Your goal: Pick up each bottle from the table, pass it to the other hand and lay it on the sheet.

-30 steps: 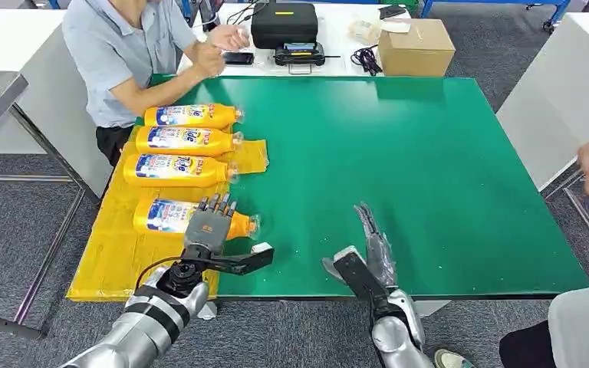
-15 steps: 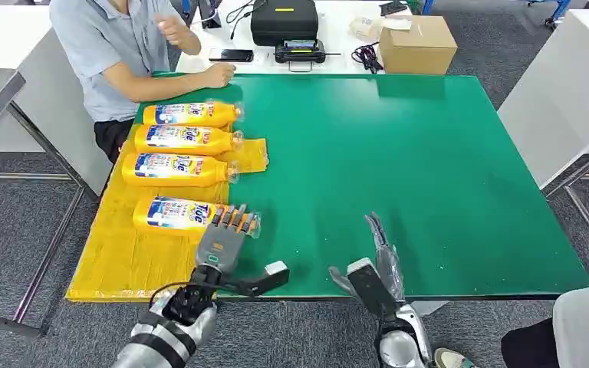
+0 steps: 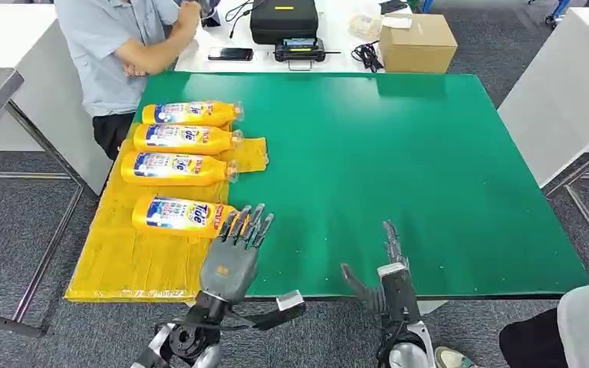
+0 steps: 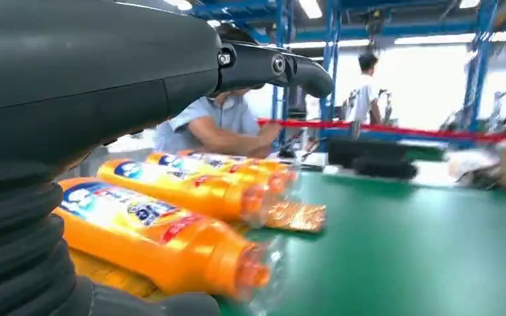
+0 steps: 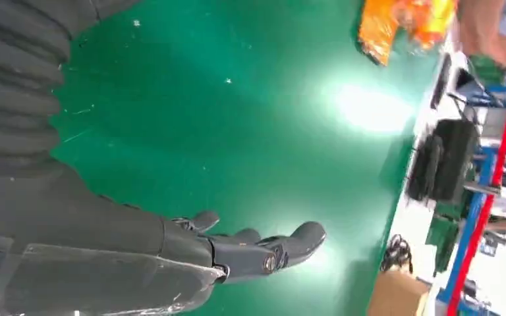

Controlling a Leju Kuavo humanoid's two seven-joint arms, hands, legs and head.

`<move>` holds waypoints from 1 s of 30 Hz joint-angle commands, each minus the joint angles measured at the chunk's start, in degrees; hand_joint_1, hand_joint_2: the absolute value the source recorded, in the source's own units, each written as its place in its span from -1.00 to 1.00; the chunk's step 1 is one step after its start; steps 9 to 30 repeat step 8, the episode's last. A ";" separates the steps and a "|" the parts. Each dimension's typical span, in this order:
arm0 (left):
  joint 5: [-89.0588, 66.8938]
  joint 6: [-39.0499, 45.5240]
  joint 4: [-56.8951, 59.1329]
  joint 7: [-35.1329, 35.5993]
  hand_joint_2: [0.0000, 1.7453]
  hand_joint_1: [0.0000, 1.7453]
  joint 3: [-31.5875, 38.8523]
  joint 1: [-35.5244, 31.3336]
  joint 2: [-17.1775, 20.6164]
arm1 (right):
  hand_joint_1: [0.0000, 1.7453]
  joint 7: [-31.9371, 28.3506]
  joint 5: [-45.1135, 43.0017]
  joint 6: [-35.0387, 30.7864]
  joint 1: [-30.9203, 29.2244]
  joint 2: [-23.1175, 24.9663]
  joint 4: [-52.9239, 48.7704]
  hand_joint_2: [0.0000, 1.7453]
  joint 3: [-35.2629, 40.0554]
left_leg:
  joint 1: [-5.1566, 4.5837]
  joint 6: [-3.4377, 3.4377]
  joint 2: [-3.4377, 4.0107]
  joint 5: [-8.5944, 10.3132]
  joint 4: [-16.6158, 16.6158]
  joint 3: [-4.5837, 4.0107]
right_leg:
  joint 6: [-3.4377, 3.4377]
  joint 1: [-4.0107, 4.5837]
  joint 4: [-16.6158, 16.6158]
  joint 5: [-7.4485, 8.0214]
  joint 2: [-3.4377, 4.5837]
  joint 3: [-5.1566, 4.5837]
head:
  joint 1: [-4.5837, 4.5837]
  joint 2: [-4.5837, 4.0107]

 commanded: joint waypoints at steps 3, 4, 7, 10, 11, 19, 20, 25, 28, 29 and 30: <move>32.82 2.42 -9.50 -18.58 1.00 -1.00 -2.91 4.98 0.68 | -1.00 -7.84 2.30 -9.06 2.72 0.74 -10.74 1.00 3.89 | 0.07 -0.14 0.12 -0.17 0.07 0.16 | -0.16 0.08 0.06 -0.13 0.08 0.14 | 0.00 0.00; 38.54 1.97 -9.86 -20.78 1.00 -1.00 -2.09 5.82 0.35 | -1.00 -7.15 1.57 -9.40 2.92 0.34 -10.91 1.00 5.02 | 0.05 -0.10 0.10 -0.09 0.04 0.07 | -0.11 0.06 0.03 -0.06 0.07 0.05 | 0.00 0.00; 47.01 0.74 -10.38 -24.81 1.00 -1.00 -0.52 7.51 0.16 | -1.00 -8.38 4.41 -12.75 4.04 -0.52 -11.38 1.00 7.78 | 0.05 -0.12 0.12 -0.10 -0.02 0.13 | -0.12 0.06 -0.02 -0.05 0.09 0.10 | -0.02 0.00; 47.21 0.71 -10.35 -24.92 1.00 -1.00 -0.43 7.59 0.25 | -1.00 -8.39 4.50 -12.89 4.21 -0.51 -11.41 1.00 7.95 | 0.05 -0.10 0.10 -0.07 -0.01 0.08 | -0.10 0.06 -0.03 -0.03 0.07 0.06 | 0.00 0.00; 47.21 0.71 -10.35 -24.92 1.00 -1.00 -0.43 7.59 0.25 | -1.00 -8.39 4.50 -12.89 4.21 -0.51 -11.41 1.00 7.95 | 0.05 -0.10 0.10 -0.07 -0.01 0.08 | -0.10 0.06 -0.03 -0.03 0.07 0.06 | 0.00 0.00; 47.21 0.71 -10.35 -24.92 1.00 -1.00 -0.43 7.59 0.25 | -1.00 -8.39 4.50 -12.89 4.21 -0.51 -11.41 1.00 7.95 | 0.05 -0.10 0.10 -0.07 -0.01 0.08 | -0.10 0.06 -0.03 -0.03 0.07 0.06 | 0.00 0.00; 47.21 0.71 -10.35 -24.92 1.00 -1.00 -0.43 7.59 0.25 | -1.00 -8.39 4.50 -12.89 4.21 -0.51 -11.41 1.00 7.95 | 0.05 -0.10 0.10 -0.07 -0.01 0.08 | -0.10 0.06 -0.03 -0.03 0.07 0.06 | 0.00 0.00; 47.21 0.71 -10.35 -24.92 1.00 -1.00 -0.43 7.59 0.25 | -1.00 -8.39 4.50 -12.89 4.21 -0.51 -11.41 1.00 7.95 | 0.05 -0.10 0.10 -0.07 -0.01 0.08 | -0.10 0.06 -0.03 -0.03 0.07 0.06 | 0.00 0.00; 47.21 0.71 -10.35 -24.92 1.00 -1.00 -0.43 7.59 0.25 | -1.00 -8.39 4.50 -12.89 4.21 -0.51 -11.41 1.00 7.95 | 0.05 -0.10 0.10 -0.07 -0.01 0.08 | -0.10 0.06 -0.03 -0.03 0.07 0.06 | 0.00 0.00; 47.21 0.71 -10.35 -24.92 1.00 -1.00 -0.43 7.59 0.25 | -1.00 -8.39 4.50 -12.89 4.21 -0.51 -11.41 1.00 7.95 | 0.05 -0.10 0.10 -0.07 -0.01 0.08 | -0.10 0.06 -0.03 -0.03 0.07 0.06 | 0.00 0.00; 47.21 0.71 -10.35 -24.92 1.00 -1.00 -0.43 7.59 0.25 | -1.00 -8.39 4.50 -12.89 4.21 -0.51 -11.41 1.00 7.95 | 0.05 -0.10 0.10 -0.07 -0.01 0.08 | -0.10 0.06 -0.03 -0.03 0.07 0.06 | 0.00 0.00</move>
